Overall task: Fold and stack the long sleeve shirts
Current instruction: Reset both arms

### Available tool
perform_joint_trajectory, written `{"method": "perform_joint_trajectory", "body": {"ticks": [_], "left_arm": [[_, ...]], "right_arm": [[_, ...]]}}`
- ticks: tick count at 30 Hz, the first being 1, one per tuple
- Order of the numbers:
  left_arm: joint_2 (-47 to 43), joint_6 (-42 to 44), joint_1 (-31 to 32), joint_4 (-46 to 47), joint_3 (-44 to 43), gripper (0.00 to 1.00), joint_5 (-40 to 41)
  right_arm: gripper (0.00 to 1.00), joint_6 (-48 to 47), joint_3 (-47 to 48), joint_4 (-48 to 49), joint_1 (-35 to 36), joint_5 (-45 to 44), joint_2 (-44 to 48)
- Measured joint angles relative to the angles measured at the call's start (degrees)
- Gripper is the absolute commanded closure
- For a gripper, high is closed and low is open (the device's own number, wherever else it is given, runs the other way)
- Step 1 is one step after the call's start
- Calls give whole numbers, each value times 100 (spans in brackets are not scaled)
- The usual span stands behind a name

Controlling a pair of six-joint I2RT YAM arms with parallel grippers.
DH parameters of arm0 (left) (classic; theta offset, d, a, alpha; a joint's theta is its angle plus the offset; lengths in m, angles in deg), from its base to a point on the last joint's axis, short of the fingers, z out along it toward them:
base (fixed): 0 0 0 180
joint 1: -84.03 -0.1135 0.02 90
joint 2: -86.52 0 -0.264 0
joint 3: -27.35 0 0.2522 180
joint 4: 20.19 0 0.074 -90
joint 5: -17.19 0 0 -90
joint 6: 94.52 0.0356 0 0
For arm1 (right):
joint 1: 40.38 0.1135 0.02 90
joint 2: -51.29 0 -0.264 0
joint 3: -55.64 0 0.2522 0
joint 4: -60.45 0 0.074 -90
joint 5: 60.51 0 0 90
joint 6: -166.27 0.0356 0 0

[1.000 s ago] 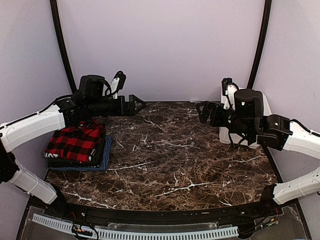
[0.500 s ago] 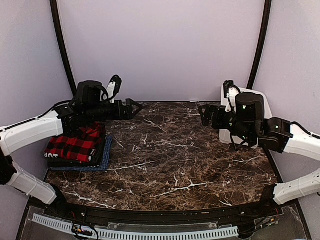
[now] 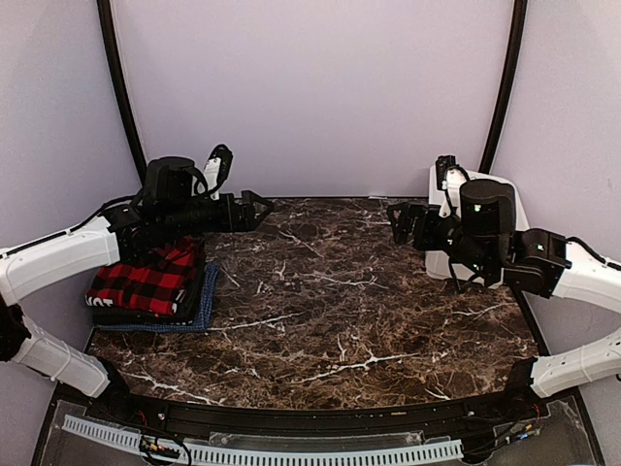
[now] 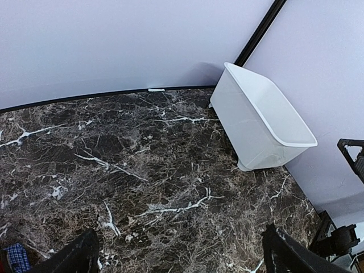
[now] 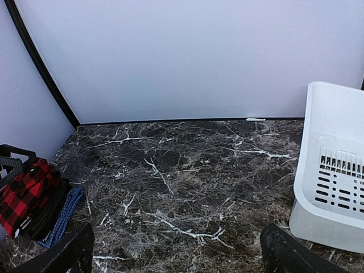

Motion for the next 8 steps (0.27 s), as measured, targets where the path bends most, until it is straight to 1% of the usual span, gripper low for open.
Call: {"method": "perform_joint_trajectory", "body": {"ticks": [8], "left_arm": [[0,4,0,0,0,1,-2]], "right_arm": [[1,-20,0,-4,0,2,4]]}}
